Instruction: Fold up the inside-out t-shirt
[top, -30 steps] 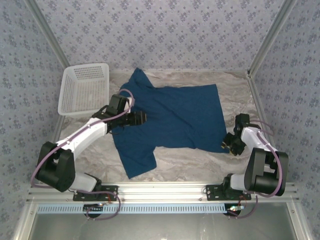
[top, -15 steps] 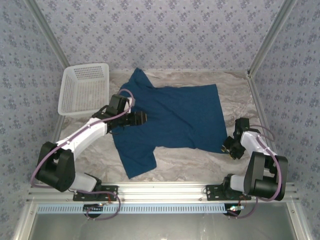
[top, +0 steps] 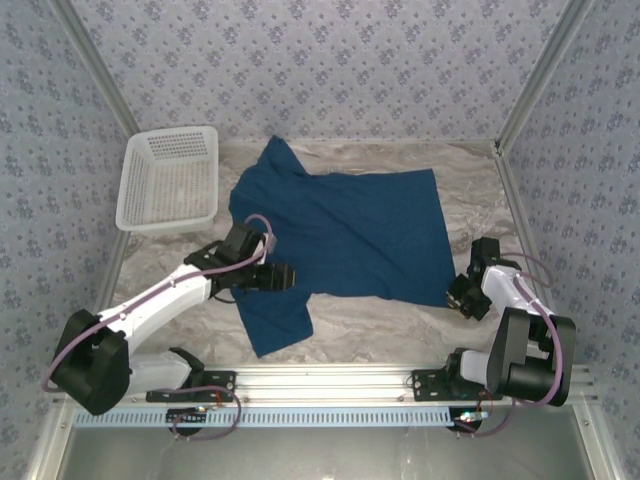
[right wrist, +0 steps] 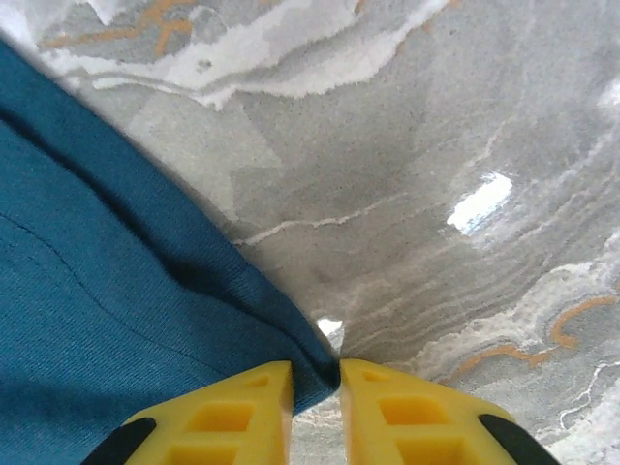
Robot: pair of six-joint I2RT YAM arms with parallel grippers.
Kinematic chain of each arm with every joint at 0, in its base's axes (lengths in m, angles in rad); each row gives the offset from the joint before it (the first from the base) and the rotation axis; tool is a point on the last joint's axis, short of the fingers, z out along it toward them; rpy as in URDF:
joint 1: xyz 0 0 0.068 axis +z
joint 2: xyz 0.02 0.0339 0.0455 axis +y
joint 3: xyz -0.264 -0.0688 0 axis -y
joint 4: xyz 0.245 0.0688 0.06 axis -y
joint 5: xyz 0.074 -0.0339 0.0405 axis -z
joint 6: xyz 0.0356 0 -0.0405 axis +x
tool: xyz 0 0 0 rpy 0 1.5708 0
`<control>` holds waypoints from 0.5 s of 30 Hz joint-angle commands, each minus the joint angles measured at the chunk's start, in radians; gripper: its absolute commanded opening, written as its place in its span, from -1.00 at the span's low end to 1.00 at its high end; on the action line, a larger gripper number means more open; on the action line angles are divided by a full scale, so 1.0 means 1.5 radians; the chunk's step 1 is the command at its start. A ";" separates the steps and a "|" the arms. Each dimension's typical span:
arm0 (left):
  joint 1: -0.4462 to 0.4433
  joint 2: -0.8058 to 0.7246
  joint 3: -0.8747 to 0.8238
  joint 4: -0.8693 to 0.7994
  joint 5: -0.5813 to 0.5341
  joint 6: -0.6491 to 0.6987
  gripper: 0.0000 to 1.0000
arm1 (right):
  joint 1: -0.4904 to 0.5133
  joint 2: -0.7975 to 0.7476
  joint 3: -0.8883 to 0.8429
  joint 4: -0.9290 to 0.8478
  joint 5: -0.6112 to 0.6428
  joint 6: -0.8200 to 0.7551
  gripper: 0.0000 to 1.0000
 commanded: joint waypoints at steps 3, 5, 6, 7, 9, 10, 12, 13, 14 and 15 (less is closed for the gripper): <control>-0.006 -0.017 -0.004 -0.033 -0.030 -0.026 0.52 | -0.001 0.000 -0.003 0.073 -0.025 -0.006 -0.38; -0.007 -0.014 0.001 -0.031 -0.032 -0.026 0.52 | -0.002 -0.004 -0.003 0.071 -0.026 -0.007 -0.36; -0.009 -0.013 0.003 -0.029 -0.033 -0.027 0.52 | -0.002 -0.004 -0.003 0.071 -0.027 -0.009 -0.36; -0.009 -0.012 0.004 -0.028 -0.033 -0.028 0.52 | -0.003 -0.005 -0.002 0.069 -0.029 -0.011 -0.35; -0.012 -0.009 0.005 -0.027 -0.034 -0.027 0.52 | -0.002 -0.007 0.002 0.061 -0.030 -0.014 -0.36; -0.011 -0.008 0.004 -0.028 -0.034 -0.026 0.52 | -0.002 -0.013 0.006 0.055 -0.028 -0.016 -0.37; -0.012 -0.004 0.004 -0.030 -0.036 -0.022 0.52 | -0.003 -0.030 0.007 0.052 -0.025 -0.015 -0.39; -0.012 -0.002 0.004 -0.030 -0.039 -0.021 0.52 | -0.003 -0.041 0.007 0.034 -0.023 -0.014 -0.40; -0.012 0.001 0.004 -0.030 -0.040 -0.019 0.52 | -0.004 -0.049 0.007 0.029 -0.023 -0.011 -0.40; -0.012 0.005 0.004 -0.030 -0.041 -0.018 0.52 | -0.004 -0.054 0.008 0.027 -0.022 -0.011 -0.39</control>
